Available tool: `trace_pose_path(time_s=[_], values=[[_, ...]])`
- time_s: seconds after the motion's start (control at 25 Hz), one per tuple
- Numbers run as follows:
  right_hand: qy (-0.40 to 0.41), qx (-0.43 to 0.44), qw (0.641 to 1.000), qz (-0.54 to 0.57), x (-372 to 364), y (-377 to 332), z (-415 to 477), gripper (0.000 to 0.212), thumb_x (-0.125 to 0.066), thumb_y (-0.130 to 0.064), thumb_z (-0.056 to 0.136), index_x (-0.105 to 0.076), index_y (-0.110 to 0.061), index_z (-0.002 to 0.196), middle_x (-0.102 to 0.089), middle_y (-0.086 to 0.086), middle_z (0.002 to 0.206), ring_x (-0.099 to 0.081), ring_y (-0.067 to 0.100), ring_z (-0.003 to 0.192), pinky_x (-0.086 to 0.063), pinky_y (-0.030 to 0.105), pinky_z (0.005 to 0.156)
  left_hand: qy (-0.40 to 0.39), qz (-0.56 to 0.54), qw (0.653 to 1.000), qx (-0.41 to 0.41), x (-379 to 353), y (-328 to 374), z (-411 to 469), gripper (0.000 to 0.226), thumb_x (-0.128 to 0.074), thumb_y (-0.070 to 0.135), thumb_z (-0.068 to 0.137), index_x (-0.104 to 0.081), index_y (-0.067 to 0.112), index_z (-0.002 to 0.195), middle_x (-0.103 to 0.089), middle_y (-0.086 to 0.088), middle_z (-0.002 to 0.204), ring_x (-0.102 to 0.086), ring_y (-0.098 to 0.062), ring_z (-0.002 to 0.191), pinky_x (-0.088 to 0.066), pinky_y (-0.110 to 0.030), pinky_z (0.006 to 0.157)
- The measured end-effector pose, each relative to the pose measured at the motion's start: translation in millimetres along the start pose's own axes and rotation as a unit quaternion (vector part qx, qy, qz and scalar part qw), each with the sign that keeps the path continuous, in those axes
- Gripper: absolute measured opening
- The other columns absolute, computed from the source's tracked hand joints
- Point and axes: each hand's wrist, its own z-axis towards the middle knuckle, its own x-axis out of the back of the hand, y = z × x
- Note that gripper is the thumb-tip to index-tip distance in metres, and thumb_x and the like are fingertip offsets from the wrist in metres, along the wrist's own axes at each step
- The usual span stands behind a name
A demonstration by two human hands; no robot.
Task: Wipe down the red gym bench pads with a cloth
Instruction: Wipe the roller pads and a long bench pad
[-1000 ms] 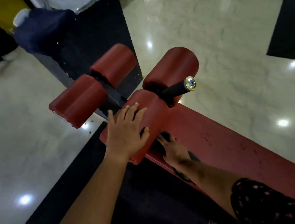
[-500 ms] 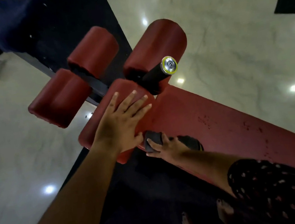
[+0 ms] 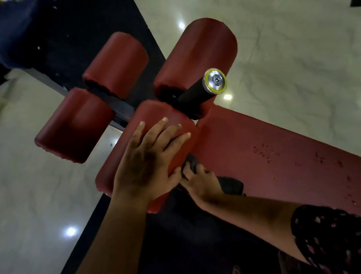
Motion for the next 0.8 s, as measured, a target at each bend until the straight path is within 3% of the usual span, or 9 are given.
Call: trace_pose_path(time_s=[0.12,0.2,0.36,0.48,0.56,0.64,0.72,0.8], values=[[-0.021,0.226,0.966,-0.121,-8.2,24.3,-17.6,0.067,-0.048,-0.017,0.097,-0.014,-0.032,0.153,-0.009,0.011,0.156,-0.031,0.046,0.127,-0.047,0.052,0.087,-0.006,-0.002,1.000,0.027,2.4,0.1,-0.5,0.076,-0.065,0.043,0.073,-0.045,0.025,0.144,-0.038,-0.004,0.151,-0.033,-0.027,0.140,-0.028,-0.054,0.114],[0.001,0.267,0.948,-0.172,1.6,57.4,-11.3,0.066,-0.049,-0.018,0.096,-0.019,-0.038,0.151,-0.019,0.008,0.155,-0.039,0.042,0.123,-0.048,0.048,0.082,-0.013,-0.010,0.999,0.045,3.2,0.6,-0.7,0.080,-0.068,0.045,0.073,-0.043,0.022,0.145,-0.038,-0.006,0.152,-0.032,-0.027,0.141,-0.024,-0.050,0.115],[-0.002,0.182,0.973,-0.139,32.6,99.4,28.4,0.065,-0.043,-0.016,0.097,-0.017,-0.046,0.148,-0.020,0.003,0.152,-0.043,0.034,0.113,-0.051,0.042,0.077,0.003,-0.032,0.997,0.064,3.4,-1.2,0.2,0.089,-0.075,0.044,0.070,-0.041,0.014,0.146,-0.042,-0.007,0.150,-0.033,-0.025,0.139,-0.024,-0.044,0.114],[0.019,0.005,0.998,-0.063,45.8,107.7,51.9,0.060,-0.047,-0.016,0.095,-0.026,-0.042,0.146,-0.020,0.002,0.152,-0.042,0.032,0.112,-0.051,0.041,0.078,-0.001,-0.037,0.997,0.066,4.9,0.2,0.0,0.087,-0.074,0.044,0.070,-0.043,0.014,0.146,-0.043,-0.006,0.149,-0.034,-0.024,0.139,-0.023,-0.042,0.114],[0.033,-0.131,0.991,0.011,48.6,94.1,54.9,0.062,-0.046,-0.013,0.095,-0.023,-0.034,0.149,-0.015,0.010,0.156,-0.043,0.034,0.114,-0.050,0.039,0.080,-0.007,-0.039,0.997,0.066,4.4,0.5,0.2,0.086,-0.073,0.045,0.071,-0.043,0.015,0.146,-0.043,-0.005,0.150,-0.034,-0.024,0.139,-0.022,-0.042,0.114],[0.029,-0.159,0.986,0.039,37.9,56.7,38.7,0.067,-0.045,-0.012,0.095,-0.012,-0.027,0.152,-0.012,0.018,0.157,-0.043,0.037,0.116,-0.050,0.040,0.082,-0.013,-0.040,0.997,0.065,3.8,-0.5,-1.2,0.086,-0.072,0.045,0.071,-0.042,0.015,0.146,-0.042,-0.005,0.150,-0.034,-0.025,0.139,-0.023,-0.043,0.114],[0.003,-0.060,0.998,0.019,13.4,17.9,7.1,0.068,-0.043,-0.013,0.097,-0.004,-0.025,0.152,-0.005,0.021,0.157,-0.039,0.043,0.120,-0.049,0.045,0.083,-0.014,-0.041,0.997,0.064,4.9,-1.9,-3.1,0.087,-0.073,0.045,0.071,-0.042,0.014,0.146,-0.042,-0.006,0.150,-0.035,-0.025,0.139,-0.025,-0.045,0.114],[-0.036,0.104,0.993,-0.031,0.5,13.6,-18.8,0.067,-0.043,-0.014,0.097,-0.007,-0.029,0.151,0.000,0.021,0.157,-0.033,0.047,0.125,-0.048,0.051,0.086,-0.006,-0.037,0.997,0.061,5.0,-1.9,-2.5,0.086,-0.072,0.045,0.072,-0.043,0.013,0.146,-0.043,-0.006,0.150,-0.036,-0.026,0.139,-0.026,-0.046,0.113]])
